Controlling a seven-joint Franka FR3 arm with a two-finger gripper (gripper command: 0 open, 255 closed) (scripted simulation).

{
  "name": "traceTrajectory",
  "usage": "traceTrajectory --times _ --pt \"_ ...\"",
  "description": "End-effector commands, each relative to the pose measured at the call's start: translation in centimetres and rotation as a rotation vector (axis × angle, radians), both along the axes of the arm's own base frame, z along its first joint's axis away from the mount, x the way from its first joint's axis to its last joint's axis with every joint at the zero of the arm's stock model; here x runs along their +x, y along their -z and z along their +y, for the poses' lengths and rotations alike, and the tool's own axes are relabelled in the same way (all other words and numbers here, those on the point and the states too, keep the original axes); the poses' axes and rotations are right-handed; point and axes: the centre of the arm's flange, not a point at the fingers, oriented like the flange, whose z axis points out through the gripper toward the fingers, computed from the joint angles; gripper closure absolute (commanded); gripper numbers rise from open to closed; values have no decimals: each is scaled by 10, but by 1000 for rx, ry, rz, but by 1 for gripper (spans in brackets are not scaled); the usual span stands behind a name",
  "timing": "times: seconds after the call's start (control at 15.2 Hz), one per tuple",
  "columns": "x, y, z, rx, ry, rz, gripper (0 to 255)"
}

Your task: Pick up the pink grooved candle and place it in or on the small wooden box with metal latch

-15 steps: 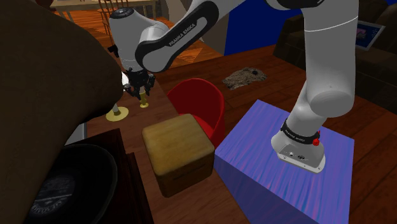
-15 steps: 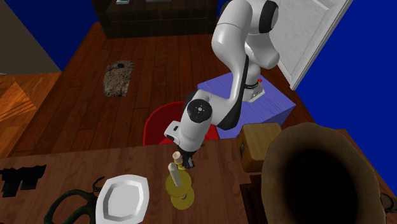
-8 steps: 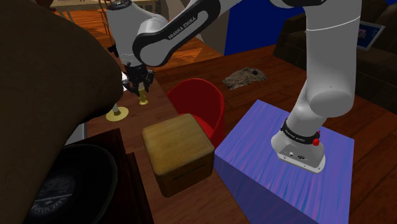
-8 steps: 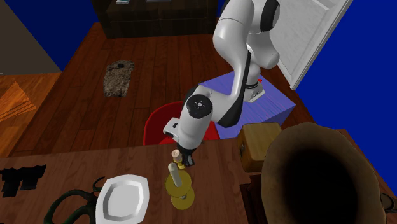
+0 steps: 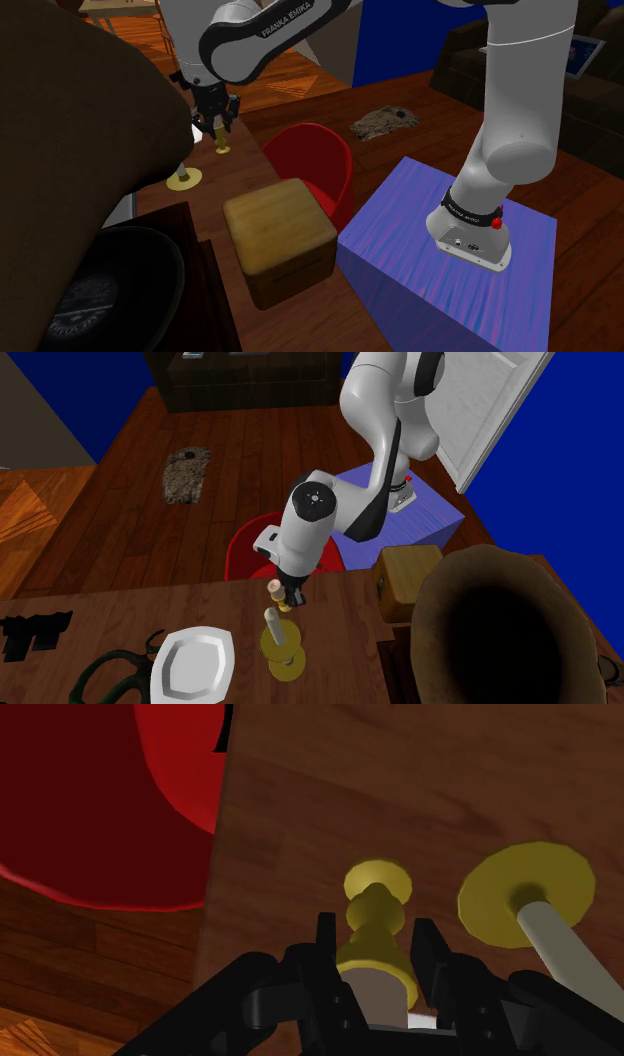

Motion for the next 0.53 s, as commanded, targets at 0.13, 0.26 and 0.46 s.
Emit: traceTrajectory --times 0.13,0.26,0.46 --pt "1 -22 -1 0 0 0 255" --pt "1 -32 -1 0 0 0 255" --pt "1 -48 -1 0 0 0 255"
